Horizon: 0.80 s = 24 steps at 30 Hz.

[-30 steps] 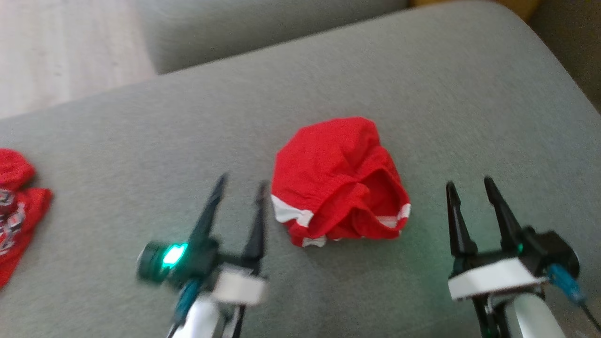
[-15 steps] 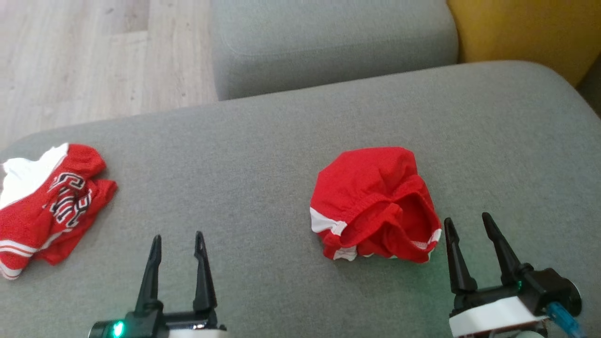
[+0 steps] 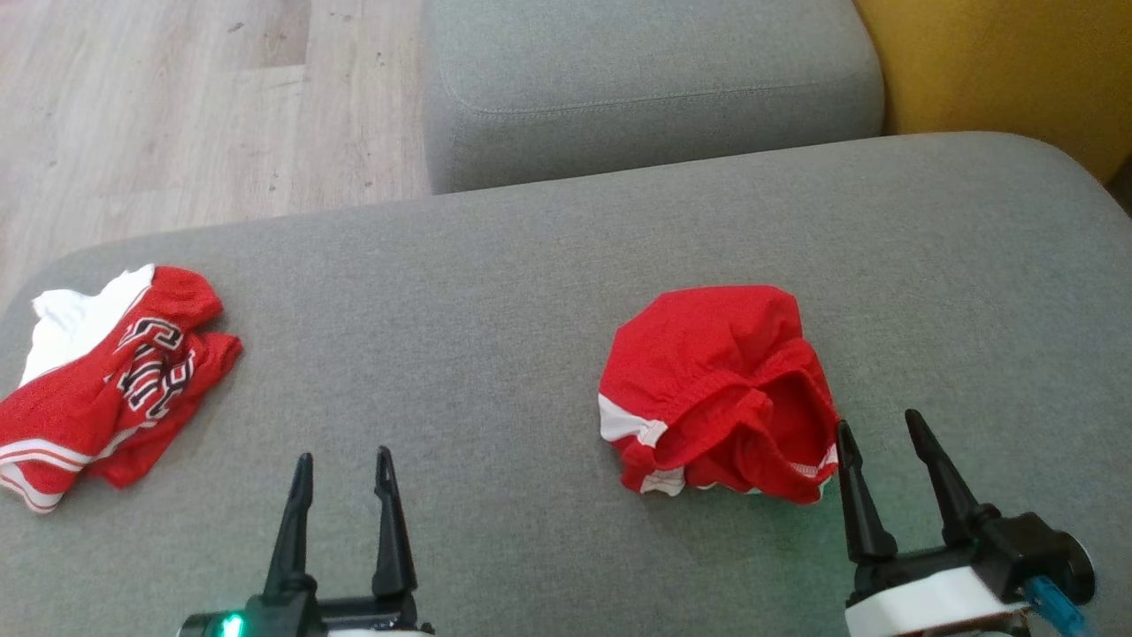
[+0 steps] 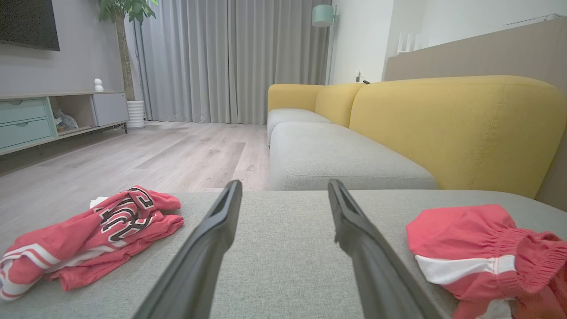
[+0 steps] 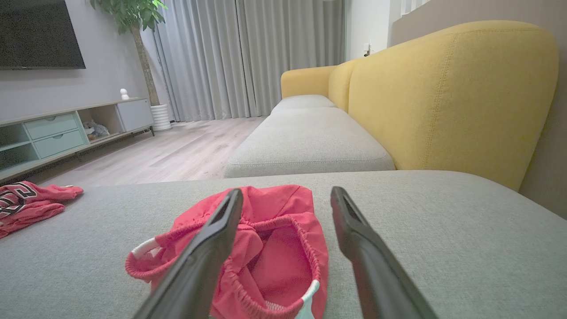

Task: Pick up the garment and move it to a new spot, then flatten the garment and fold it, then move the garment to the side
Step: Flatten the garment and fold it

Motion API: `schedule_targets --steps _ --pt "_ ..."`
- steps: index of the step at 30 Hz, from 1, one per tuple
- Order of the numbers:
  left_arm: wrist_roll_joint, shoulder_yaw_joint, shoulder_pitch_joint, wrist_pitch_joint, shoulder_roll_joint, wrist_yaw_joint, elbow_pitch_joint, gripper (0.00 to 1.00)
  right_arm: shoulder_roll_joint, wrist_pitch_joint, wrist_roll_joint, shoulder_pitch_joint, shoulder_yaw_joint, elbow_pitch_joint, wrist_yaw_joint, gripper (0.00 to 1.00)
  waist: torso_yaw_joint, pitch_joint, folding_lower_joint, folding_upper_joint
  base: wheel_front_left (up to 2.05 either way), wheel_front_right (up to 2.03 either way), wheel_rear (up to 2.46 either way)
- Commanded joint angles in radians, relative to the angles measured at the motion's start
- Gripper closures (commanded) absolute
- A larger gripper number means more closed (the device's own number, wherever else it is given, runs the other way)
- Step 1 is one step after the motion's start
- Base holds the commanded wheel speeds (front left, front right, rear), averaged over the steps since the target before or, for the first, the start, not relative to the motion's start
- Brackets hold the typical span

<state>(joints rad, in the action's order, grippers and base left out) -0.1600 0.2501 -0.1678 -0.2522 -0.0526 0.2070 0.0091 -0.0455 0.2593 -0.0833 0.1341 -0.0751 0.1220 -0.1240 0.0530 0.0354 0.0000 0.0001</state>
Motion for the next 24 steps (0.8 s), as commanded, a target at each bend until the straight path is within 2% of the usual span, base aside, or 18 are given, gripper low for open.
schedule_targets --steps 1,18,24 --pt "-0.004 -0.021 0.022 -0.009 0.002 0.007 -0.026 0.0 -0.005 0.002 0.012 -0.033 -0.024 -0.025 -0.007 0.0 -0.003 0.002 0.0 -0.0001 0.0 0.0 0.0" --pt "0.008 0.001 0.027 -0.01 0.002 -0.002 -0.002 0.0 -0.005 0.002 0.015 -0.041 -0.023 -0.014 -0.007 0.0 -0.017 0.006 0.0 -0.0001 0.0 0.0 0.0" --pt "-0.006 0.046 0.046 -0.01 0.002 -0.032 0.017 0.0 -0.005 0.002 0.025 -0.042 -0.019 -0.017 -0.007 0.0 0.004 -0.006 0.0 -0.0001 0.0 0.0 0.0"
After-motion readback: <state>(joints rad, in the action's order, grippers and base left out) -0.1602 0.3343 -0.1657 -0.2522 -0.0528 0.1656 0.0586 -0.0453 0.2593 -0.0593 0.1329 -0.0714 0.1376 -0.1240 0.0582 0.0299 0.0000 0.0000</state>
